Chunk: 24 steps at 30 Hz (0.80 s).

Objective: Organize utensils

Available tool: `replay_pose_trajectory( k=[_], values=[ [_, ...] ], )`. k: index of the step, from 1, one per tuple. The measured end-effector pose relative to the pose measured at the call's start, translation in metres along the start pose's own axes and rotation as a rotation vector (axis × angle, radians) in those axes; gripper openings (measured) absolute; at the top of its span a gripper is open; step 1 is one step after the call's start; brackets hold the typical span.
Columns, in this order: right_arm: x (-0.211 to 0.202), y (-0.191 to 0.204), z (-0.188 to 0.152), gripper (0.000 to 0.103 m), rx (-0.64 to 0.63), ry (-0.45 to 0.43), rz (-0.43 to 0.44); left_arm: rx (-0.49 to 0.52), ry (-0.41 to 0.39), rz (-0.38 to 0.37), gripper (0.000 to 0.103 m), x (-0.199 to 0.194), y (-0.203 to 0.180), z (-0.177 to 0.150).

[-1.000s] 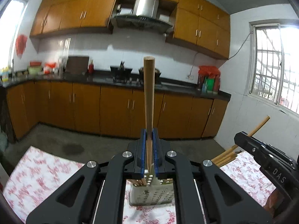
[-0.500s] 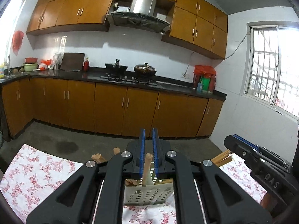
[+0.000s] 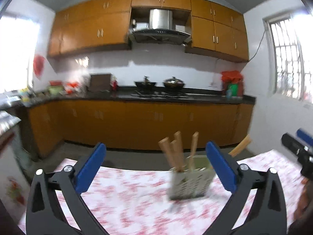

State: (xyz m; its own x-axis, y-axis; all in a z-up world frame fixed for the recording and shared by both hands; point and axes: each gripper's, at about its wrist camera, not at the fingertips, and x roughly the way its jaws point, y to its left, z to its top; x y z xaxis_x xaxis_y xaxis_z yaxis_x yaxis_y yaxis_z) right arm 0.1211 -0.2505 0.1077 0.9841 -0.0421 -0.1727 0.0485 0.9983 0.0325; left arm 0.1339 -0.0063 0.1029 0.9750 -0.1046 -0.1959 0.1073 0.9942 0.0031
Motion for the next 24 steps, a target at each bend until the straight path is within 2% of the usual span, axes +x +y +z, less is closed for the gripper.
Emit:
replay_pose_trajectory(
  k=[3, 9, 14, 20, 24],
  values=[
    [-0.009, 0.006, -0.02, 0.099, -0.019, 0.04, 0.0, 0.046, 0.01, 0.06, 0.101, -0.021, 0.003, -0.023],
    [-0.022, 0.017, -0.058, 0.099, -0.048, 0.098, -0.015, 0.056, 0.127, 0.096, 0.101, -0.027, 0.002, -0.065],
    [-0.031, 0.015, -0.081, 0.099, -0.025, 0.146, -0.007, 0.065, 0.174, 0.128, 0.101, -0.037, 0.003, -0.088],
    [-0.048, 0.01, -0.105, 0.099, 0.009, 0.15, -0.002, 0.047, 0.2, 0.113, 0.101, -0.049, 0.002, -0.102],
    [-0.055, 0.009, -0.113, 0.099, 0.034, 0.149, -0.01, 0.044, 0.186, 0.092, 0.101, -0.06, -0.001, -0.11]
  ],
)
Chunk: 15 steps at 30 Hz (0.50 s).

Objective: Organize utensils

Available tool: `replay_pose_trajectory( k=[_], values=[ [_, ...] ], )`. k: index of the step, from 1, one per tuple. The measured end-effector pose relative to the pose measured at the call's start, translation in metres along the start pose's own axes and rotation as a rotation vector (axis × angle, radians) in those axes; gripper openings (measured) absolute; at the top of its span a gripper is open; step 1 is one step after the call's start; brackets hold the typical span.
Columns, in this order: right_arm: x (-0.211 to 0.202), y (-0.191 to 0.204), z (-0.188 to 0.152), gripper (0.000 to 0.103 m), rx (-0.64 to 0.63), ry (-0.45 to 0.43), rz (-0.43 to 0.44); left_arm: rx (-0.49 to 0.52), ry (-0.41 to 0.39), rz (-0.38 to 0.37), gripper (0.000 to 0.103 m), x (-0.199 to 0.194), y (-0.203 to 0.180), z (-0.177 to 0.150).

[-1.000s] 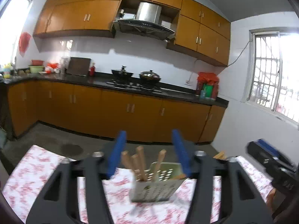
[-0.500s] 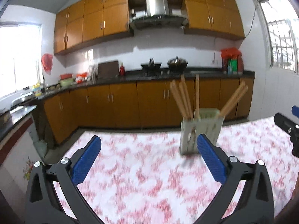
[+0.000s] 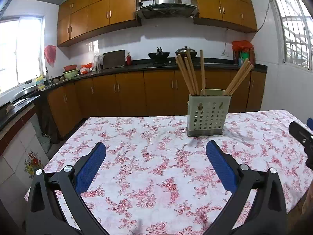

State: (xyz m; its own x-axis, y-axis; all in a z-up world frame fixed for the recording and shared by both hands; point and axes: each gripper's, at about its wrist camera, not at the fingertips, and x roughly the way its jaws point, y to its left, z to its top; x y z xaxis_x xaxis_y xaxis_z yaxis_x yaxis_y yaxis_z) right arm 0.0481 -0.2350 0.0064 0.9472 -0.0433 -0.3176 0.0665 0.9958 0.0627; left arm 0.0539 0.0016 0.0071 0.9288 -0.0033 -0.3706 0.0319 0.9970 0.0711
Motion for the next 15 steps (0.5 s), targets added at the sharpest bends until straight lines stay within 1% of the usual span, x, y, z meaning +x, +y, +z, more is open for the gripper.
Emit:
replay_pose_trajectory(
  k=[6, 10, 15],
  values=[
    [-0.0065, 0.0043, -0.0051, 0.099, -0.03, 0.007, -0.005, -0.01, -0.031, -0.019, 0.101, -0.0099, -0.0028, -0.0055],
    [-0.0073, 0.0046, -0.0061, 0.099, -0.036, 0.01, -0.011, -0.024, -0.033, -0.031, 0.101, -0.0105, -0.0033, -0.0068],
    [-0.0045, 0.001, -0.0102, 0.099, -0.025, 0.035, -0.02, -0.042, -0.026, -0.05, 0.101, -0.0101, -0.0025, -0.0073]
  ],
)
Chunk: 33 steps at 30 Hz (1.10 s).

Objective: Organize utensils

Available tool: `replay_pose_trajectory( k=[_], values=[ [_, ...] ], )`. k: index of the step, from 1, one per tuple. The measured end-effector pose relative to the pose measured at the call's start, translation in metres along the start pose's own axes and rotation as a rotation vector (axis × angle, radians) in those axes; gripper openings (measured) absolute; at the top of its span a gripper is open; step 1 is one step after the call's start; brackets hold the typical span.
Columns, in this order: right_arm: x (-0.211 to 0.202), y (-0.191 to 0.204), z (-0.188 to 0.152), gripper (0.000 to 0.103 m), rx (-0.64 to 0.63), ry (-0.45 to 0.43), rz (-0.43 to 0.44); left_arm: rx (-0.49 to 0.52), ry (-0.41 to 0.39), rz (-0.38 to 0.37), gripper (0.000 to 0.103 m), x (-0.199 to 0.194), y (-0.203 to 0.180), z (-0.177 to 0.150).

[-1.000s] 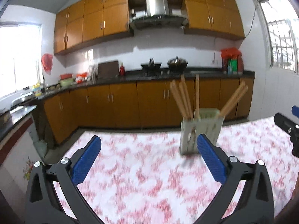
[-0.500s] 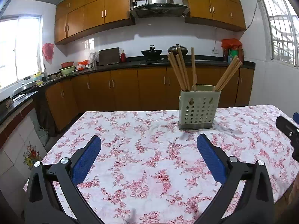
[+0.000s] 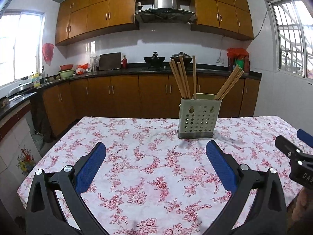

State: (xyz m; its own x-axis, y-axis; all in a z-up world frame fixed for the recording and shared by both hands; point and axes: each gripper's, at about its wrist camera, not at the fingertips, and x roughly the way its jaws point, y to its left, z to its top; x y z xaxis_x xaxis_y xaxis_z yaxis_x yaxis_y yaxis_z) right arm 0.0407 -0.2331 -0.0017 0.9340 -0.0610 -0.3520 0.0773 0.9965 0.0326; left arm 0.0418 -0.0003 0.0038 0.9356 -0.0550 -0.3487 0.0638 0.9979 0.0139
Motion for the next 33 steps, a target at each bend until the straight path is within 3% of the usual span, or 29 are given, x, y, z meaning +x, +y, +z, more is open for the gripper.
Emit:
replay_pose_trajectory(
  k=[33],
  values=[
    [0.0036, -0.0047, -0.0032, 0.099, 0.021, 0.016, -0.009, 0.003, 0.018, -0.009, 0.101, -0.0002, -0.0077, -0.0014]
  ],
)
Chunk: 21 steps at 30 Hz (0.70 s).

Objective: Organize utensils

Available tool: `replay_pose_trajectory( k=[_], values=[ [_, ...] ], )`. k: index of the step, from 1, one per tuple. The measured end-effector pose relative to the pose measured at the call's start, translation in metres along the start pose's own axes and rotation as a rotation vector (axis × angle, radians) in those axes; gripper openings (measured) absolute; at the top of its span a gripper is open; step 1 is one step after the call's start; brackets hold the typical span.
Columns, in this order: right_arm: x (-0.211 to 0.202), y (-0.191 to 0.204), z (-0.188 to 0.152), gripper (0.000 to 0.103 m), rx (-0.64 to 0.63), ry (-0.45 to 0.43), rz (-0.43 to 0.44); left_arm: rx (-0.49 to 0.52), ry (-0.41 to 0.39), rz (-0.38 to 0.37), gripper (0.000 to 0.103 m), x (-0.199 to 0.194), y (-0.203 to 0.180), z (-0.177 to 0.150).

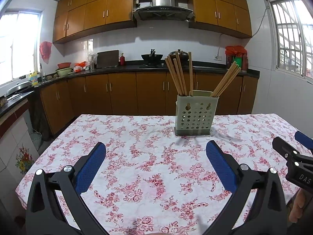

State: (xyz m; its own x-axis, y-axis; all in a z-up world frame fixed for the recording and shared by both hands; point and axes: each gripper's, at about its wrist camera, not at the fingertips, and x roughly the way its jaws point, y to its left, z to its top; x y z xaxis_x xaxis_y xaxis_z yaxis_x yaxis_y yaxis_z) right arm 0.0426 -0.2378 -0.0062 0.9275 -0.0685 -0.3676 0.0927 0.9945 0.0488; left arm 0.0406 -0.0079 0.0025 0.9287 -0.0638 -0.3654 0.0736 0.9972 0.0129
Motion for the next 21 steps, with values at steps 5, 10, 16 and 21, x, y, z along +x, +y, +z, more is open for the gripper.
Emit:
replay_pose_trajectory(
  k=[5, 10, 16, 21],
  values=[
    [0.0003, -0.0006, -0.0001, 0.099, 0.001, 0.001, 0.0, 0.001, 0.001, 0.0, 0.101, 0.0, -0.0005, 0.0002],
    [0.0002, -0.0002, -0.0002, 0.099, 0.0, 0.0, 0.0, 0.0, 0.001, -0.001, 0.101, 0.0, -0.0007, 0.0002],
    [0.0007, -0.0002, -0.0008, 0.099, 0.001, 0.002, -0.001, 0.0, 0.001, -0.001, 0.101, 0.0, -0.0005, 0.0003],
    [0.001, -0.0003, -0.0014, 0.099, 0.002, 0.002, -0.001, -0.001, 0.003, -0.001, 0.101, 0.0004, -0.0006, -0.0001]
  ],
)
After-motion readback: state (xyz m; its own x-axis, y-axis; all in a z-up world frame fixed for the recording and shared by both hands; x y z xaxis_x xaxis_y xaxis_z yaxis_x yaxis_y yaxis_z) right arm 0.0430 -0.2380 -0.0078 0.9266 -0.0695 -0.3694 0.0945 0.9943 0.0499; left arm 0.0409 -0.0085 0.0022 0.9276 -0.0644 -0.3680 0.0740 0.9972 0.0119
